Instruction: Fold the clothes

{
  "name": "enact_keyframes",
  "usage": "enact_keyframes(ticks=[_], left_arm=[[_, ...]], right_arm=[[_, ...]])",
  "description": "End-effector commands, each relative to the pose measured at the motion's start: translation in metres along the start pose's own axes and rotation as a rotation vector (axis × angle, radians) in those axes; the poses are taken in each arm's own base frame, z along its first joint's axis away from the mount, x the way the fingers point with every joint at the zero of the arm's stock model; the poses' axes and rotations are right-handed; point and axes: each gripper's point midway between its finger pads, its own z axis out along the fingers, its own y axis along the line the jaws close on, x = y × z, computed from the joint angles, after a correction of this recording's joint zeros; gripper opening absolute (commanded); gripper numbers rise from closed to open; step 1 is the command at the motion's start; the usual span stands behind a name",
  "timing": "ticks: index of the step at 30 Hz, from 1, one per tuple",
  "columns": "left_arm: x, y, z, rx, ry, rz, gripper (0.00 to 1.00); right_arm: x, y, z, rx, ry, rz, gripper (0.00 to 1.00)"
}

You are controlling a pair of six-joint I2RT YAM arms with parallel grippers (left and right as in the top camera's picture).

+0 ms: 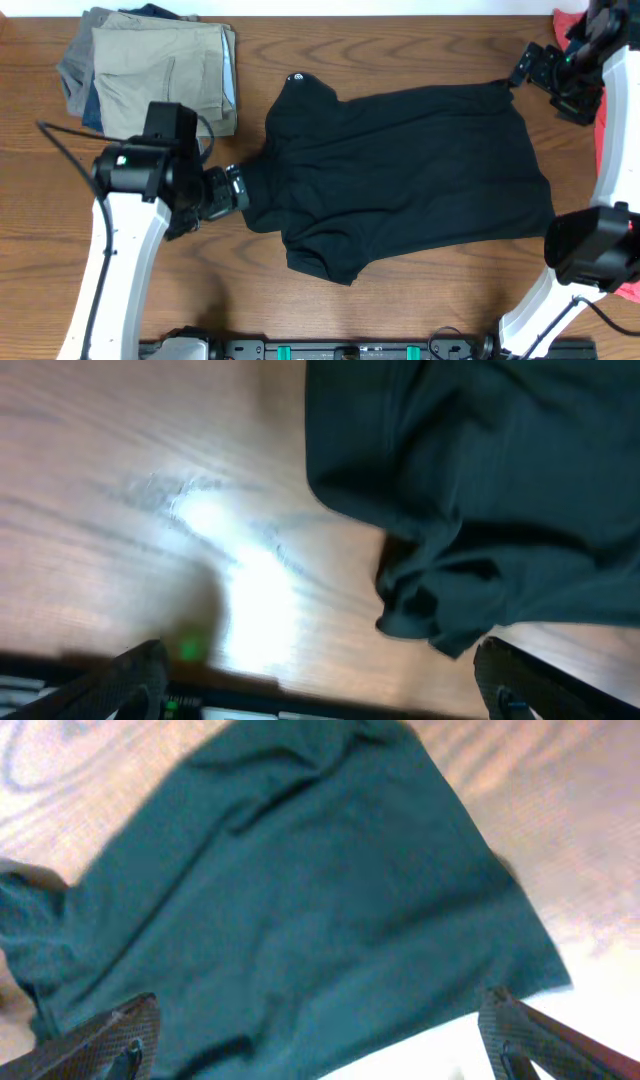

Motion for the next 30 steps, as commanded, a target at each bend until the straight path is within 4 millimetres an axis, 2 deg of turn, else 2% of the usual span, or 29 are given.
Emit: enact_keyframes(ticks=[1, 5, 8, 10, 14, 20, 22, 26, 30], left_arm=[[0.012, 0.003, -0.014, 0.011, -0.026, 0.023, 0.98], [0.031, 0.007, -0.028, 0.026, -0.033, 0.037, 1.0], [0.055, 0.003, -0.029, 0.053, 0.025, 0.065, 0.98], [0.07, -0.006, -0.024, 0.095, 0.069, 0.1, 0.98], [0.09, -0.026, 0.005, 0.171, 0.142, 0.139, 0.98], [0.121, -0.033, 0.069, 0.133, 0.225, 0.114, 0.98], [0.125, -0.037, 0.082, 0.138, 0.226, 0.125, 0.98], [0.12, -0.052, 0.103, 0.176, 0.196, 0.129, 0.98], [0.101, -0.047, 0.12, 0.096, 0.129, 0.131, 0.98]], right_arm=[[0.007, -0.011, -0.033, 0.036, -0.063, -0.022, 0.99], [0.029, -0.014, -0.049, 0.045, -0.042, -0.095, 0.99], [0.045, -0.011, -0.049, 0.056, 0.01, -0.155, 0.99], [0.053, -0.009, -0.046, 0.062, 0.038, -0.171, 0.98], [0.062, 0.006, -0.041, 0.035, 0.065, -0.205, 0.98], [0.071, 0.017, -0.049, 0.018, 0.048, -0.249, 0.99], [0.072, 0.017, -0.055, 0.013, 0.033, -0.252, 0.99], [0.078, 0.021, -0.07, -0.029, 0.003, -0.289, 0.99], [0.084, 0.023, -0.086, -0.056, -0.038, -0.315, 0.99]])
